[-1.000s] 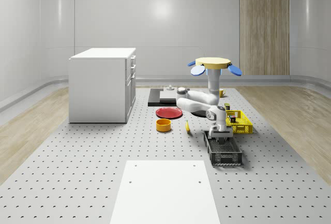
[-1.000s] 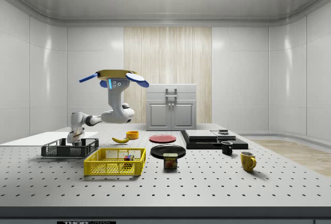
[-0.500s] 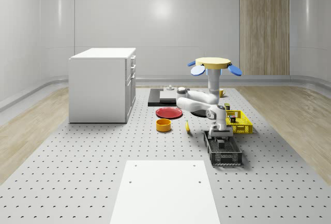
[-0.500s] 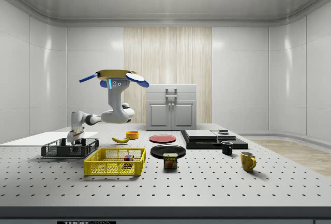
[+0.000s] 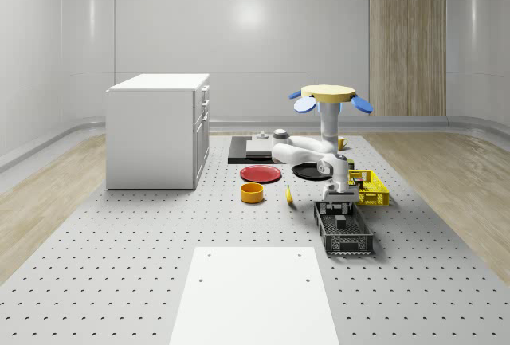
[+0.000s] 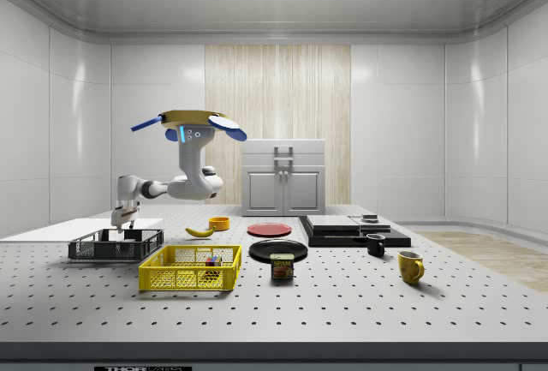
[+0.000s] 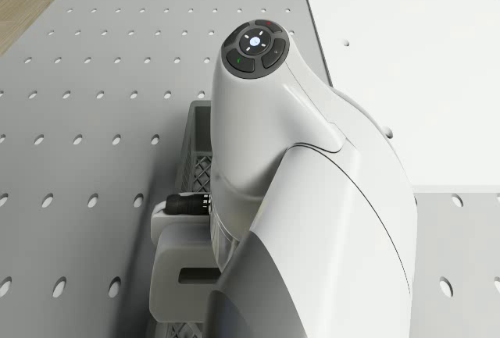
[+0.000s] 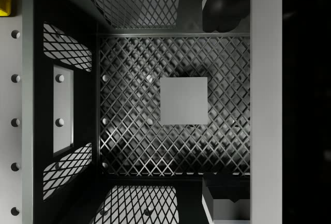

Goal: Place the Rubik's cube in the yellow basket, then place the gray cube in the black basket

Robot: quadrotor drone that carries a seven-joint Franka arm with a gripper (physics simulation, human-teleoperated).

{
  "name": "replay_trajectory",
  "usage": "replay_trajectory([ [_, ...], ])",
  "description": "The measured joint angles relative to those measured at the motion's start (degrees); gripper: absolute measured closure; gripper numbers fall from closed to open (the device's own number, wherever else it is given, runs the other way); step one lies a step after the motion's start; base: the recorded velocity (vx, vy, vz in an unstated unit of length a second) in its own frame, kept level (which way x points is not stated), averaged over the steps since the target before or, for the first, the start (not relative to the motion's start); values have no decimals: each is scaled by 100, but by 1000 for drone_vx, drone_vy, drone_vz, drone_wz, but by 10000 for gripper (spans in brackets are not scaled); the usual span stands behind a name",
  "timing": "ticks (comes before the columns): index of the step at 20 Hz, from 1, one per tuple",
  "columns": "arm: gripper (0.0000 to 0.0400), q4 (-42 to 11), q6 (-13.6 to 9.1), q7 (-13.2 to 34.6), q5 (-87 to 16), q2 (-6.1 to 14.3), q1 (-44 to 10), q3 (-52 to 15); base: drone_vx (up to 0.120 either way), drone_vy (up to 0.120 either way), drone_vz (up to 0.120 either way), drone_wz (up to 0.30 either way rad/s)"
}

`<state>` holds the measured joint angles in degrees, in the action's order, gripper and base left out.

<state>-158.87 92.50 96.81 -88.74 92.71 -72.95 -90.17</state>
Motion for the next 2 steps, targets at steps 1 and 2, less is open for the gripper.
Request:
replay_trajectory([
  [1, 1, 0, -2, 0, 12, 3, 1, -12, 0, 0, 0, 0],
  [2, 1, 0, -2, -1, 22, 6, 1, -21, 0, 0, 0, 0],
])
